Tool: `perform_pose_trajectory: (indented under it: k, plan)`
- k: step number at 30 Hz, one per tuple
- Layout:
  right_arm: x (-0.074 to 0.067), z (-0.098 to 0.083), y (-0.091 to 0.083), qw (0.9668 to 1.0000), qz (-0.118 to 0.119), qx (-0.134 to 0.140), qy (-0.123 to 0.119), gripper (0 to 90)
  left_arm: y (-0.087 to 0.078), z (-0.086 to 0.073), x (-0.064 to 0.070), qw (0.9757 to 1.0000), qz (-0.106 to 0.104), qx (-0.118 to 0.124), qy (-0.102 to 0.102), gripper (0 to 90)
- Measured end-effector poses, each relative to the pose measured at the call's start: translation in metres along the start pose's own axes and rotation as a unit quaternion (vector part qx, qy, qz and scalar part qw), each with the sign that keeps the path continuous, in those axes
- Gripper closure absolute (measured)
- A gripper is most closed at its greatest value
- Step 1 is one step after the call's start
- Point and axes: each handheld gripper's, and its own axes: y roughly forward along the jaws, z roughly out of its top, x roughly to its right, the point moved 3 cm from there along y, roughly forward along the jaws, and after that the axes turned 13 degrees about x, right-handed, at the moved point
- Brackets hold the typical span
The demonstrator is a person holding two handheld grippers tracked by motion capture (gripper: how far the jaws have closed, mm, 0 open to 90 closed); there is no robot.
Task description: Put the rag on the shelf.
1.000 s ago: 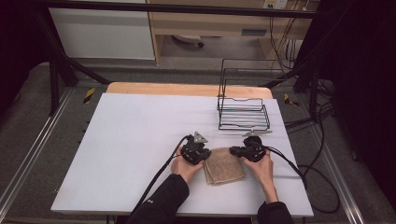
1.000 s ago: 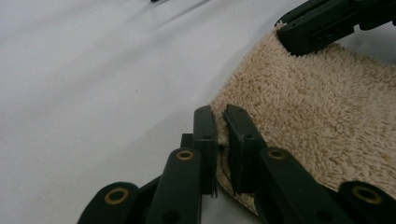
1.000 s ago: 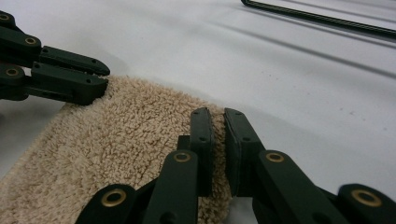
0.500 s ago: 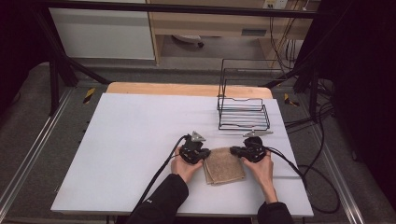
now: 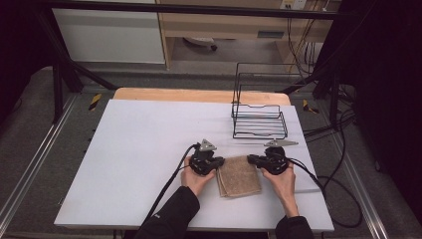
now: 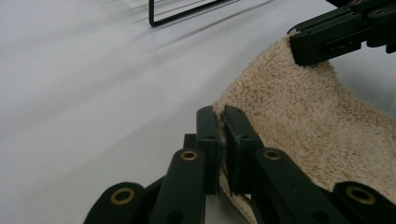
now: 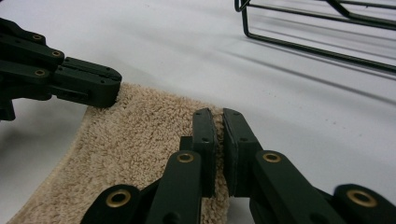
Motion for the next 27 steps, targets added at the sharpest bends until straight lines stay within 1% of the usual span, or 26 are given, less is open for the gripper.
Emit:
perform_pose_trajectory:
  k: [8,14,15,16,18,21,27]
  plan:
    - [-0.002,0.004,-0.008,0.9998,0.007,0.017,-0.002,84.8,-0.008,0.005,0.004,0.9998,-0.007,0.017,0.0,85.1]
    - [-0.009,0.01,-0.017,0.9994,0.01,0.033,-0.011,84.8,-0.015,0.009,0.007,0.9995,-0.009,0.03,0.009,85.2]
    - [-0.009,0.01,-0.017,0.9994,0.01,0.033,-0.011,84.8,-0.016,0.01,0.008,0.9994,-0.009,0.033,0.008,85.2]
    - [-0.01,0.012,-0.02,0.9991,0.01,0.038,-0.013,84.8,-0.017,0.011,0.009,0.9993,-0.01,0.036,0.008,85.2]
    - [-0.011,0.013,-0.021,0.9991,0.01,0.039,-0.01,84.8,-0.019,0.012,0.011,0.9992,-0.01,0.038,0.01,85.2]
    - [-0.012,0.014,-0.024,0.9988,0.012,0.045,-0.014,84.8,-0.022,0.014,0.013,0.9989,-0.01,0.044,0.011,85.2]
    - [-0.014,0.018,-0.029,0.9984,0.01,0.053,-0.015,84.9,-0.026,0.019,0.016,0.9983,-0.015,0.055,0.01,85.2]
